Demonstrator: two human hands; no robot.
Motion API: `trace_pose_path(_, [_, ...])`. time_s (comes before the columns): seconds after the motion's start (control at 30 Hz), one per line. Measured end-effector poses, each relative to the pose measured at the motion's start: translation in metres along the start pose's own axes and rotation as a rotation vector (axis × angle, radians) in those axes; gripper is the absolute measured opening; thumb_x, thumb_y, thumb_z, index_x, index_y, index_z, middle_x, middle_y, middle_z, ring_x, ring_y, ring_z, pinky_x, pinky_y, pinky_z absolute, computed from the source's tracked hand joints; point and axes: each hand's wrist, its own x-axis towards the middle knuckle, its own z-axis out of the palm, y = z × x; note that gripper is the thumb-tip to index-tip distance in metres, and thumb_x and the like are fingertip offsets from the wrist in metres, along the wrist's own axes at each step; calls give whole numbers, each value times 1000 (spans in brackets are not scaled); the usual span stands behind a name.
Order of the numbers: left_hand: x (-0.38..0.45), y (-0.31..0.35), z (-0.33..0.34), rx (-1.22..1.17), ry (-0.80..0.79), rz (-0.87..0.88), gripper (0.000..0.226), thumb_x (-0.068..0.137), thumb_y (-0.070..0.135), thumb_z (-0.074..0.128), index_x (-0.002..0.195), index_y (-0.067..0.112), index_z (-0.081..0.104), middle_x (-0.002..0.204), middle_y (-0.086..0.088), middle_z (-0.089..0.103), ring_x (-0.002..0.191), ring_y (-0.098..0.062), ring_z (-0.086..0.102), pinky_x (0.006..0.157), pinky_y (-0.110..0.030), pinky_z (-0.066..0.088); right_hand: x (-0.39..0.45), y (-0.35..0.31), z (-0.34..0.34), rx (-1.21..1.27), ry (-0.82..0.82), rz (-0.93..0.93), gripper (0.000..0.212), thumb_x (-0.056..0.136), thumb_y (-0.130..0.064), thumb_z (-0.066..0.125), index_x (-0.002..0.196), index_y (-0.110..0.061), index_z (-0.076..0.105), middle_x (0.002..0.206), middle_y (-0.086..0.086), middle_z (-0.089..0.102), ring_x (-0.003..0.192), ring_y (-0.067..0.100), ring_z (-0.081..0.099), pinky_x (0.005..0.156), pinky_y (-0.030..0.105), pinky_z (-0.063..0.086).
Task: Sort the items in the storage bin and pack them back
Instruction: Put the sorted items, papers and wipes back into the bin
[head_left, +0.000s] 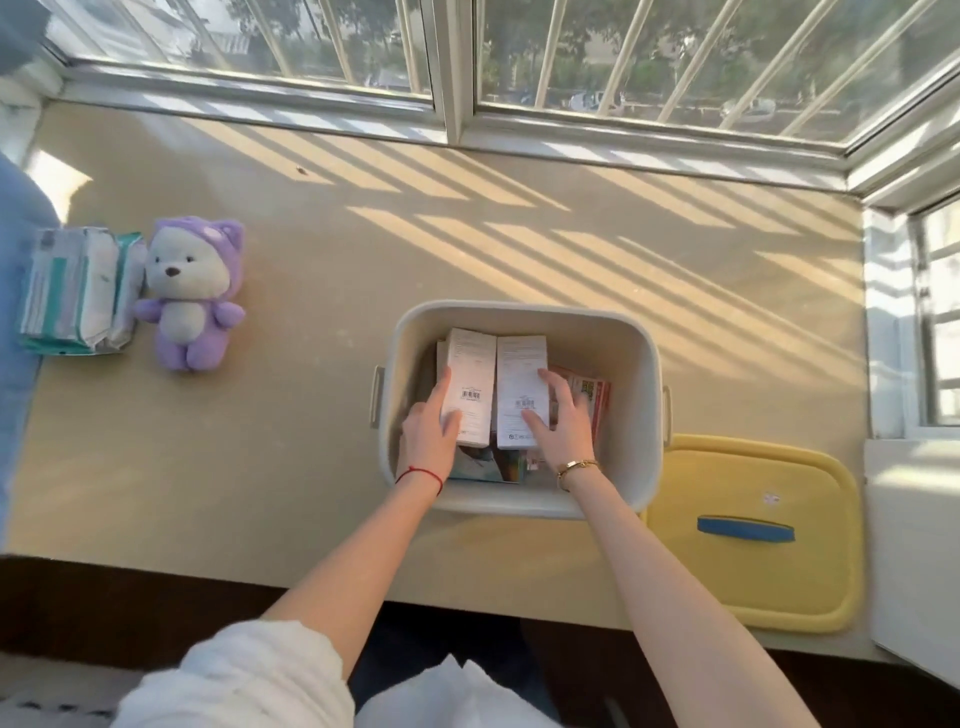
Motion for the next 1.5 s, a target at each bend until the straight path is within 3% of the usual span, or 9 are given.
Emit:
trace_pose_path(0.13, [6,-5,1,228,-15,29,60,100,30,43,152,36,14,105,-13,55,92,-27,55,77,-35,45,9,-5,9,-142,-50,-30,60,95,-26,56,144,-45,26,144,17,30,98,26,55,90,39,47])
trace_pose_path(0.2, [8,-4,0,286,-18,15,60,100,29,43,153,34,14,108,-15,53,92,-30,56,77,-39,49,9,-7,15,-271,-40,-31,60,97,-30,53,145,-46,21,143,16,29,98,27,54,81,38,48])
trace_pose_path(0.27, [8,-1,-1,294,-24,7,61,100,27,44,153,32,14,110,-15,51,93,-30,57,78,-42,51,9,-6,17,-405,2,-56,60,97,-33,52,147,-43,21,138,15,35,119,32,41,91,40,44])
trace_pose_path(0.33, [8,2,-5,296,-34,16,62,99,25,46,153,31,15,113,-14,51,93,-28,57,79,-42,52,9,-5,14,-424,-2,-72,59,96,-34,53,148,-40,23,134,15,37,125,32,33,97,40,40])
trace_pose_path(0.57, [-9,20,-40,264,27,181,44,98,24,51,141,18,44,125,-8,53,109,-25,54,88,-38,49,-10,-16,-23,-370,88,-205,52,91,-28,62,139,-22,45,122,11,47,111,27,43,97,40,43])
trace_pose_path(0.8, [-74,17,-105,209,227,528,33,90,26,51,118,12,65,112,-4,63,94,-21,64,71,-40,57,-77,-38,-65,-475,284,-441,39,87,-22,67,124,-13,60,112,7,61,109,28,52,95,38,45])
trace_pose_path(0.87, [-98,9,-125,200,260,562,36,91,31,47,119,16,64,114,0,61,98,-19,63,76,-39,56,-97,-41,-74,-496,290,-482,39,87,-22,67,125,-13,60,112,7,62,109,28,52,96,38,45])
trace_pose_path(1.23, [-210,-48,-185,227,473,512,39,89,35,46,119,17,64,111,2,63,102,-18,61,88,-34,49,-193,-67,-77,-459,312,-553,39,87,-20,65,124,-12,59,112,7,63,109,27,52,96,38,44])
trace_pose_path(1.5, [-257,-118,-228,170,580,372,32,88,14,66,120,15,64,111,-1,65,104,-21,60,91,-36,49,-226,-97,-31,-479,213,-610,40,88,-17,67,127,-13,57,118,8,61,114,29,49,99,42,43])
